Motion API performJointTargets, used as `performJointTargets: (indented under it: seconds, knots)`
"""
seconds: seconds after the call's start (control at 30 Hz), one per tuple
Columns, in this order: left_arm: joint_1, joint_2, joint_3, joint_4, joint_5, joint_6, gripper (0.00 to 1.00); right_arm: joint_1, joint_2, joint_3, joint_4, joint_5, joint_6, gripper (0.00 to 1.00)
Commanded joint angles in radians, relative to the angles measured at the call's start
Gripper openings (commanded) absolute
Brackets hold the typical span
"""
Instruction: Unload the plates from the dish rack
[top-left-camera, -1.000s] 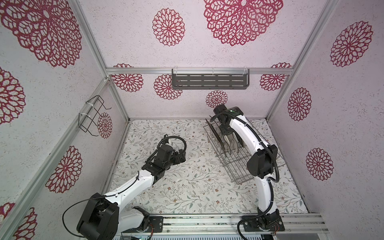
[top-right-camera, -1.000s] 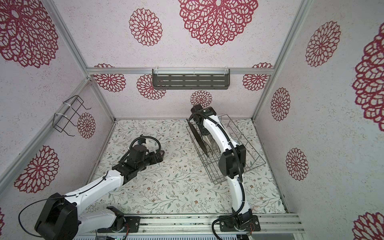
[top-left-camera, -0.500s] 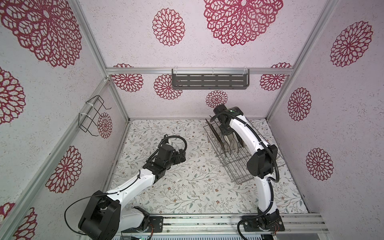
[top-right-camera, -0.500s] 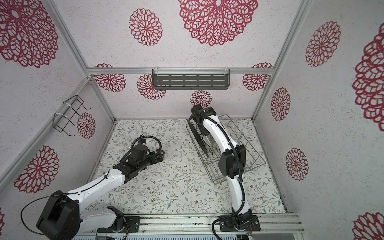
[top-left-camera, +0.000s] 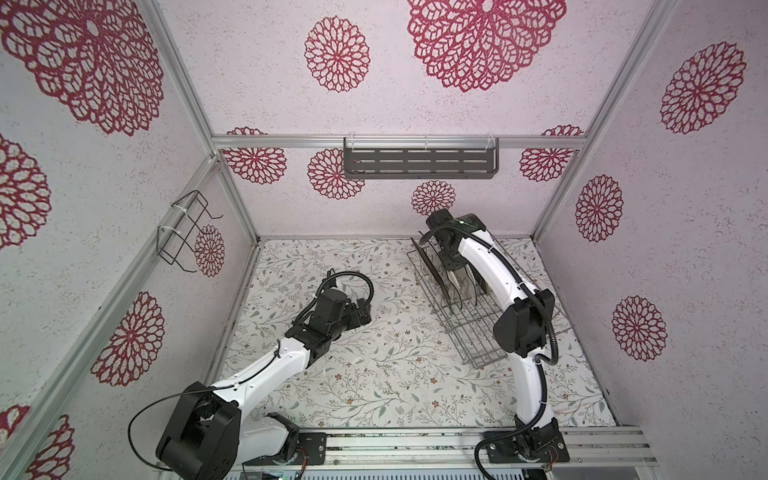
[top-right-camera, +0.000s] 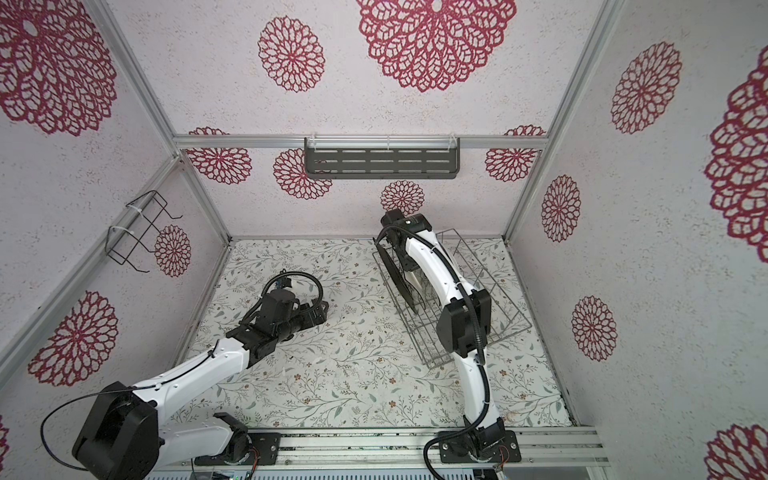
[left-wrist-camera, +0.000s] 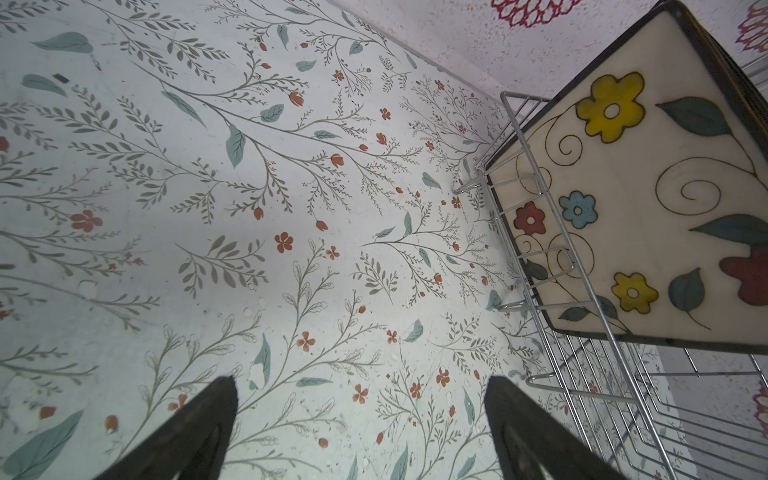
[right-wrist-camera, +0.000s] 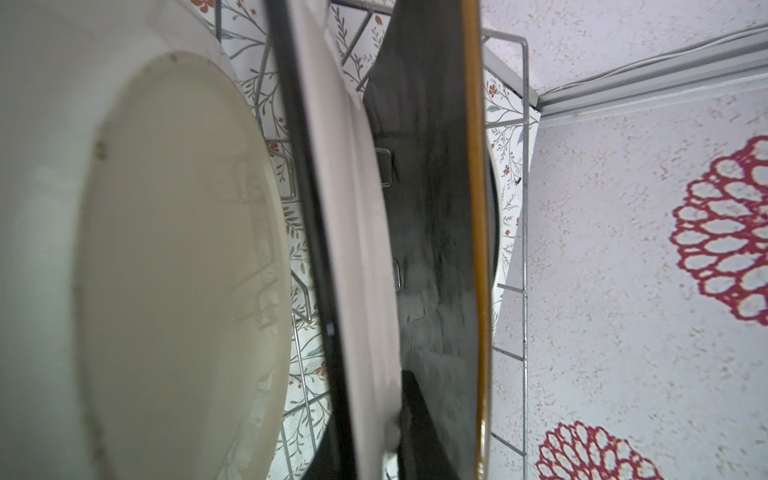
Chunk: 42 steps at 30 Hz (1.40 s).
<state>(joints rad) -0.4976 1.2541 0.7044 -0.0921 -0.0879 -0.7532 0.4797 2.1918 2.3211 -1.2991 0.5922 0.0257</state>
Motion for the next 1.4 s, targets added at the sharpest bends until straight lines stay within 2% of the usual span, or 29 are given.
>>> performJointTargets:
  seconds: [0.0, 0.3, 0.9, 1.37]
  knots:
    - [-0.008, -0.025, 0.029, -0.001, -0.01, -0.001, 0.97, 0.013, -0.081, 0.025, 0.035, 0.121, -0.016, 0.0]
    - [-0.008, -0.031, 0.027, -0.004, -0.035, -0.011, 0.99, 0.028, -0.115, 0.009, 0.077, 0.167, -0.052, 0.0]
    - [-0.008, -0.042, 0.053, -0.024, -0.021, -0.01, 0.98, 0.039, -0.195, 0.01, 0.07, 0.167, -0.064, 0.0]
    - [-0.008, -0.051, 0.069, -0.041, -0.023, -0.018, 0.98, 0.09, -0.274, 0.014, 0.09, 0.197, -0.076, 0.0]
